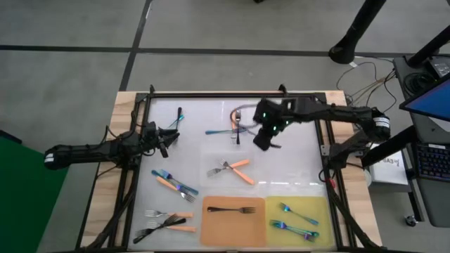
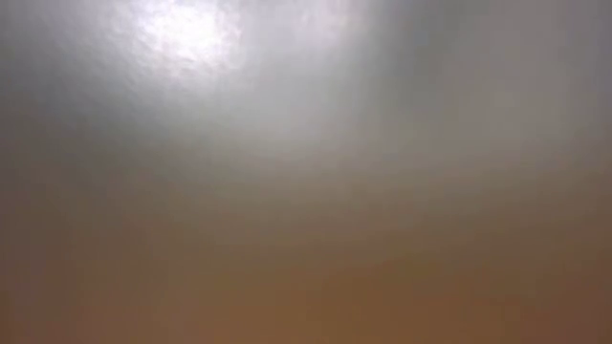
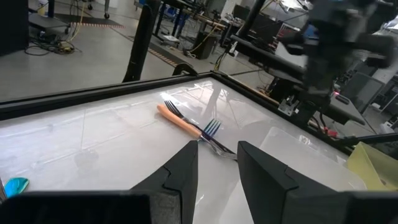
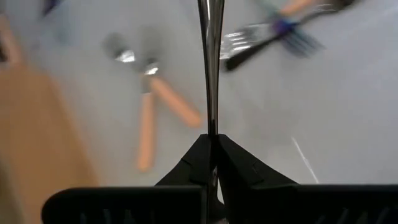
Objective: Sort silverware by color (type)
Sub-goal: Put the black fork into the orange bin
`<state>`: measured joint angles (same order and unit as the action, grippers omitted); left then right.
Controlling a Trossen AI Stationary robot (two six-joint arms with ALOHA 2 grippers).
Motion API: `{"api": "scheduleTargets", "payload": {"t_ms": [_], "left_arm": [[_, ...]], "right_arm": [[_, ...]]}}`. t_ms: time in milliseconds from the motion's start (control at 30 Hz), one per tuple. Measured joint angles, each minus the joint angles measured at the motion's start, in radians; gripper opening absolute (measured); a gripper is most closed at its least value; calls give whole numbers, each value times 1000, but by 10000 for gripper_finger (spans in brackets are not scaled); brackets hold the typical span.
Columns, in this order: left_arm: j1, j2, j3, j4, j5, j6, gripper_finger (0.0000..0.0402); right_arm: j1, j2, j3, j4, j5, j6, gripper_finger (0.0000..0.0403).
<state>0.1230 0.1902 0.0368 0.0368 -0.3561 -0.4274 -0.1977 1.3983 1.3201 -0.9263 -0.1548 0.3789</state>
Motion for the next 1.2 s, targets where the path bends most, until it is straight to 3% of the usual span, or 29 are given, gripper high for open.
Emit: {"api": "scheduleTargets", "payload": {"t_ms": [267,433,667,933,1200], "left_arm": [[0,0,0,0,0,0,96],[0,1,0,0,0,0,96],[0,4,0,-1,0,0,96],[0,6,0,0,0,0,96],[0,6,0,0,0,0,96]], "right_arm": [[324,21,0,137,98,139,9],[469,46,0,228,149,204,9],[545,128,0,293,158,280,9],[612,262,4,504,107,377,9],[653,343,72,515,63,424,9]]}}
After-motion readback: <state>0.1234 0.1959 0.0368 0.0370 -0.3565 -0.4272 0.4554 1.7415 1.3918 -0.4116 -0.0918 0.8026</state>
